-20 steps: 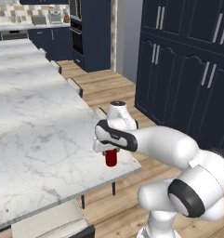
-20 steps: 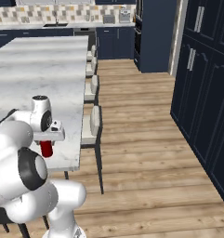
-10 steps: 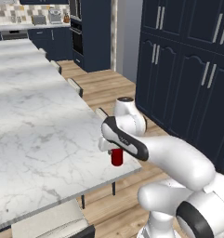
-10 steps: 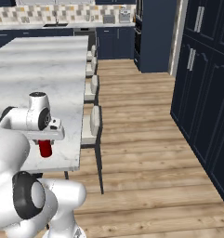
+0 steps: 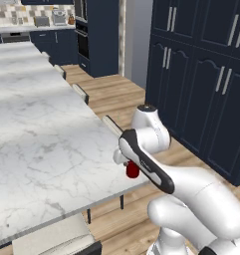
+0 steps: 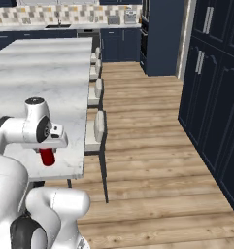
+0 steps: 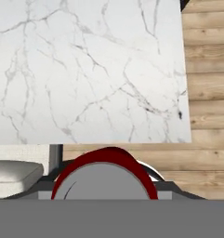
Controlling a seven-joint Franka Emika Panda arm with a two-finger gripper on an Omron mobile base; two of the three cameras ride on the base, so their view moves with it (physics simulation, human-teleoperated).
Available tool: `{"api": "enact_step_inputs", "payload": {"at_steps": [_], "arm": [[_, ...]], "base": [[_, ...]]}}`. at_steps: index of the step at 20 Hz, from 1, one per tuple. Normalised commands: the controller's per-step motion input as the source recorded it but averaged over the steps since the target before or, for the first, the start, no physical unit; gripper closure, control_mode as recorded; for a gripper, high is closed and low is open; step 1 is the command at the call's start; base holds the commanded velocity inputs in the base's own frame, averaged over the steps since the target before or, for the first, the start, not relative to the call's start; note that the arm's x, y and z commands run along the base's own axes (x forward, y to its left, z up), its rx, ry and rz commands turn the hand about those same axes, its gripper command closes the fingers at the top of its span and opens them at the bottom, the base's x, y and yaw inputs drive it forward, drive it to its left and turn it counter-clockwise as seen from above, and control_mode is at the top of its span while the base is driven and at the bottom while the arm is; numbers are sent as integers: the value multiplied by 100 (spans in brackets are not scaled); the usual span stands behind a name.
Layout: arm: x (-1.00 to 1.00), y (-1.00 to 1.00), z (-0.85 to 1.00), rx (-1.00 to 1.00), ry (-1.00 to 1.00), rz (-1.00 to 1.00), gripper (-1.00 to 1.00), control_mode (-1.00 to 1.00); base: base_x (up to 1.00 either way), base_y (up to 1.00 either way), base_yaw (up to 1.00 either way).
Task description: Four empty soda cans are scattered around the kitchen. Gather all the cans and cluster them next to the stove for recycling.
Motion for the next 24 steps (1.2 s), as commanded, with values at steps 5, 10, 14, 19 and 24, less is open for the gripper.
{"api": "enact_step_inputs", "payload": {"at_steps": [5,10,14,19,24], "arm": [[-27,-15,15,0,-2,0,100,-100],[-5,0,6,0,-2,0,100,-100],[0,0,0,0,0,0,100,-100],[0,0,0,0,0,0,100,100],[0,0,0,0,0,0,100,100]], "base": [[0,0,0],[0,0,0],[0,0,0],[-22,0,0],[-58,0,0]]}}
